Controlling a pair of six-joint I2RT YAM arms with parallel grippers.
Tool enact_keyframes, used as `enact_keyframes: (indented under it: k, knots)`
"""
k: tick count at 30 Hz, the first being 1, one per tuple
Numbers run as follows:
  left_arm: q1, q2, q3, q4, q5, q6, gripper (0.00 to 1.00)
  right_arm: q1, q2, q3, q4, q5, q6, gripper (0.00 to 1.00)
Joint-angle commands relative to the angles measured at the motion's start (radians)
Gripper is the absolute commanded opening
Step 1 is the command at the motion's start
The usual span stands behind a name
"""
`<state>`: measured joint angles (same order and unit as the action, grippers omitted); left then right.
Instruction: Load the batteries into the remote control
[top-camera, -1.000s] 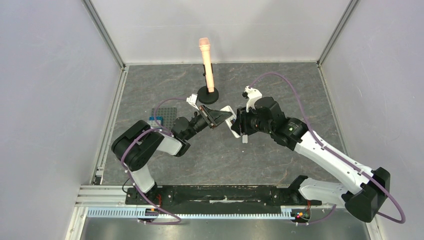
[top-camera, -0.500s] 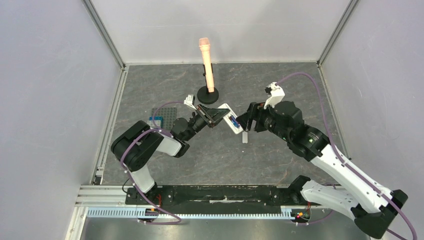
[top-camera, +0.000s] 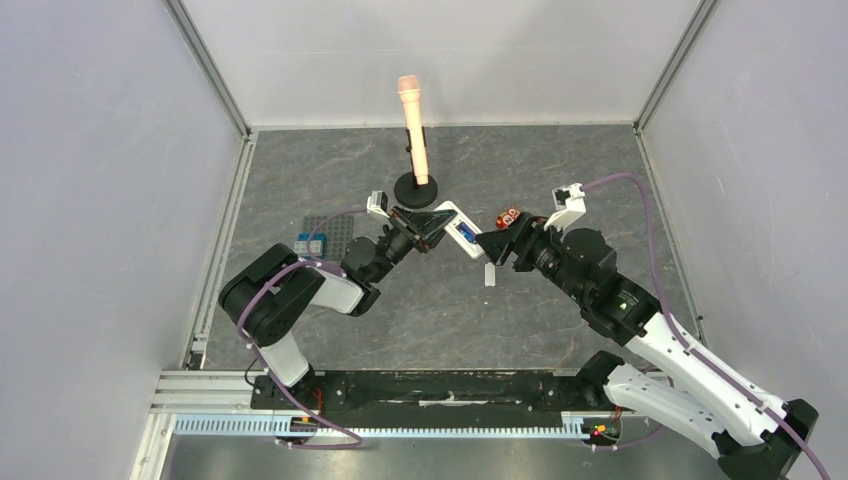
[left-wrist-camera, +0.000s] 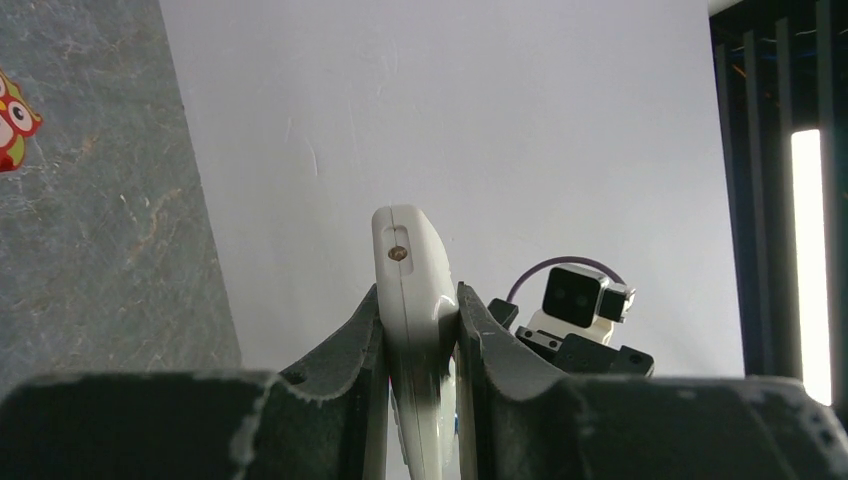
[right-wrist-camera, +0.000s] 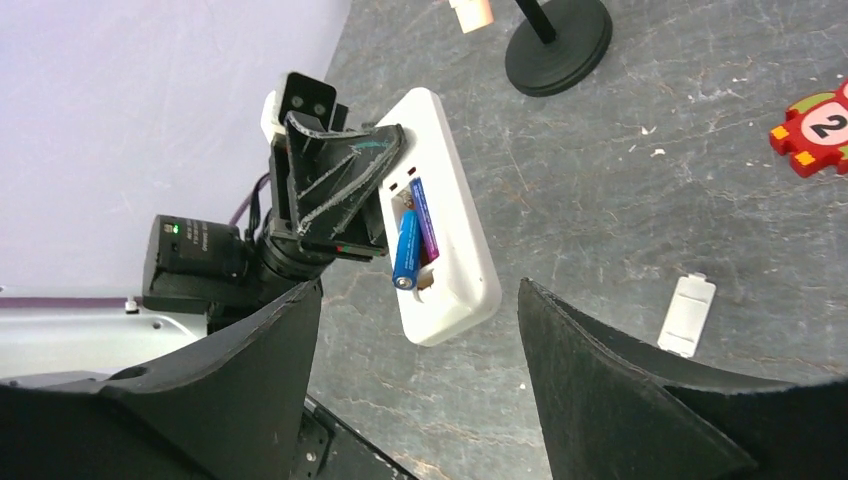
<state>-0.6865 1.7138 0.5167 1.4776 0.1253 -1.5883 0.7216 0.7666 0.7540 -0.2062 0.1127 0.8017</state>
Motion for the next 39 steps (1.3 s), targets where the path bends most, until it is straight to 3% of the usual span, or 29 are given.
enact_keyframes:
  k: [1,24,39]
  knots:
    - [-0.011,-0.045,0.021,0.078,-0.048,-0.077,0.02,-0.004,-0.009,-0.034,0.106,0.031,0.065,0.75]
    - [-0.021,-0.030,0.023,0.078,-0.034,-0.072,0.02,-0.004,0.084,-0.045,0.091,0.042,0.141,0.54]
    - [-0.030,-0.029,0.018,0.078,-0.022,-0.021,0.02,-0.005,0.125,-0.028,0.083,0.019,0.115,0.59]
